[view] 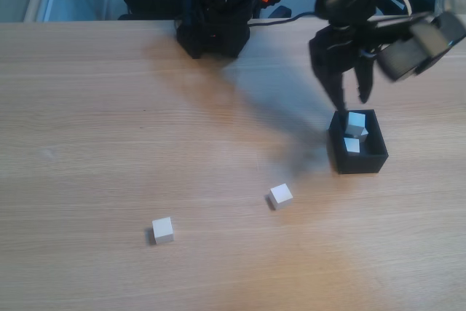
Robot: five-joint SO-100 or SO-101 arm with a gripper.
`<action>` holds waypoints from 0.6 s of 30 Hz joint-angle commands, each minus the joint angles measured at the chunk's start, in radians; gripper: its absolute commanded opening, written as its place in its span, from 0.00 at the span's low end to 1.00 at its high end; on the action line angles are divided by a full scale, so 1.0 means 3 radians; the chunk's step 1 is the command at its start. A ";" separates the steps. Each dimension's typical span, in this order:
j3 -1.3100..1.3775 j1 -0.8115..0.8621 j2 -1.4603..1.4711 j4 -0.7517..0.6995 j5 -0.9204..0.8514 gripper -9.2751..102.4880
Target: Pick blocks and place them in the box.
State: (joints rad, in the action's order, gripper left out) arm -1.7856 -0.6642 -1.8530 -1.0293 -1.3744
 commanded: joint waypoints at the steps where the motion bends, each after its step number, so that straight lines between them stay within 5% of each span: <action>1: 0.0133 0.0256 -0.0174 -0.0123 0.0026 0.19; 18: -0.0230 0.1089 0.0041 0.0506 -0.0332 0.26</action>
State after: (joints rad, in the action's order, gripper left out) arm -1.8592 -0.3451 -1.8454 -0.9296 -1.4757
